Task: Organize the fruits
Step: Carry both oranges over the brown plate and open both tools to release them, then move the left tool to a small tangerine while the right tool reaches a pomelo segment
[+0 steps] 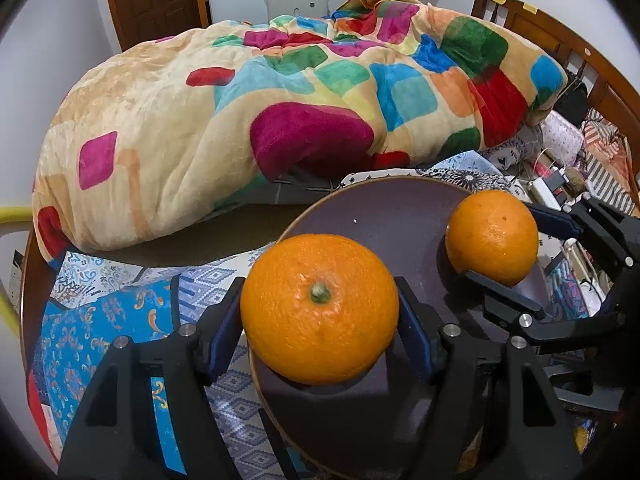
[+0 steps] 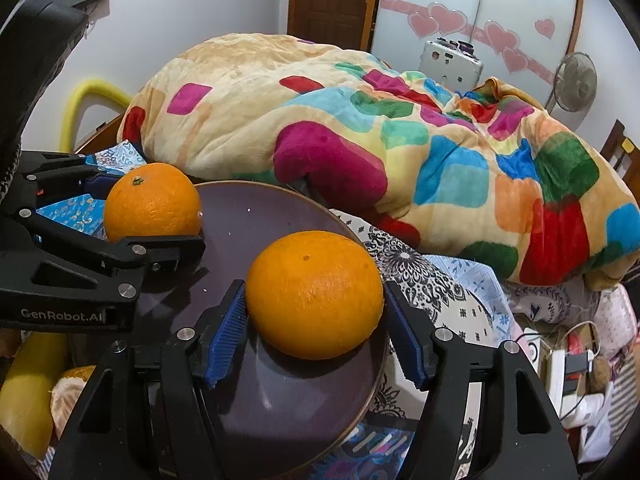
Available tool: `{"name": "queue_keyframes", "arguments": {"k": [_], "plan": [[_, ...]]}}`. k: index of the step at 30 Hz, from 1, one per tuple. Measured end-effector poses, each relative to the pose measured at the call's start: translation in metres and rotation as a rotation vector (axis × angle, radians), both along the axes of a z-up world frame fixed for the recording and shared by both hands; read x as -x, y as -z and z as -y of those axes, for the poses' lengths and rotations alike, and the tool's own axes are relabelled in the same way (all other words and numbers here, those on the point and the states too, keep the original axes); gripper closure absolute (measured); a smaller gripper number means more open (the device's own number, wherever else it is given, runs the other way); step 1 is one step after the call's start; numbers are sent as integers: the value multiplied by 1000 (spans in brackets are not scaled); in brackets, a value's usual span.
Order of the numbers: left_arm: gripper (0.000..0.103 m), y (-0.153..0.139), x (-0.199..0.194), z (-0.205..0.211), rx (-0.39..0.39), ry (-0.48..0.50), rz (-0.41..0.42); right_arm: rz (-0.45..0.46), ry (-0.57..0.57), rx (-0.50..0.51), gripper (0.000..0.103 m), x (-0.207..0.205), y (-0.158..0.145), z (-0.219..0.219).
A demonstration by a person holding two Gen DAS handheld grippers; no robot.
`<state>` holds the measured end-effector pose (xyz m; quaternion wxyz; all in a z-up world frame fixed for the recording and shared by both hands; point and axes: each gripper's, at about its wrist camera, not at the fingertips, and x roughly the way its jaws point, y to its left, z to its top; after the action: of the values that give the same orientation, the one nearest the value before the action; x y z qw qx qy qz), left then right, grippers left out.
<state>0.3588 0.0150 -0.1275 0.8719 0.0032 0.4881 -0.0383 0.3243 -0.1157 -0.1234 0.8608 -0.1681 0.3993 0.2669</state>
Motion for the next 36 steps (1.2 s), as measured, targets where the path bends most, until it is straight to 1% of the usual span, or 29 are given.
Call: {"name": "queue_keyframes", "arguments": {"k": [2, 4, 5, 8, 10, 16, 21, 23, 27, 32, 34, 36], "plan": [[29, -5, 4, 0, 9, 7, 26, -9, 7, -1, 39, 1, -1, 1], [18, -12, 8, 0, 8, 0, 57, -15, 14, -6, 39, 1, -2, 3], [17, -16, 10, 0, 10, -3, 73, -16, 16, -8, 39, 2, -2, 4], [16, -29, 17, -3, 23, -9, 95, -10, 28, -9, 36, 5, -4, 7], [16, -38, 23, -5, 27, -18, 110, 12, 34, -9, 27, 10, -10, 10], [16, -63, 58, -15, 9, -37, 168, 66, 43, -32, 25, 31, -31, 16], [16, -74, 92, -24, -20, -51, 213, 106, 49, -68, 25, 55, -49, 20], [16, -77, 107, -29, -26, -55, 225, 125, 50, -81, 25, 66, -55, 20], [16, -77, 132, -40, -22, -67, 238, 133, 48, -122, 25, 87, -65, 21], [16, -73, 161, -57, -11, -96, 235, 171, 49, -142, 24, 116, -75, 24], [16, -70, 172, -65, -17, -106, 228, 178, 50, -141, 23, 127, -74, 24], [16, -67, 182, -71, -40, -115, 223, 183, 56, -134, 22, 134, -72, 27]]}}
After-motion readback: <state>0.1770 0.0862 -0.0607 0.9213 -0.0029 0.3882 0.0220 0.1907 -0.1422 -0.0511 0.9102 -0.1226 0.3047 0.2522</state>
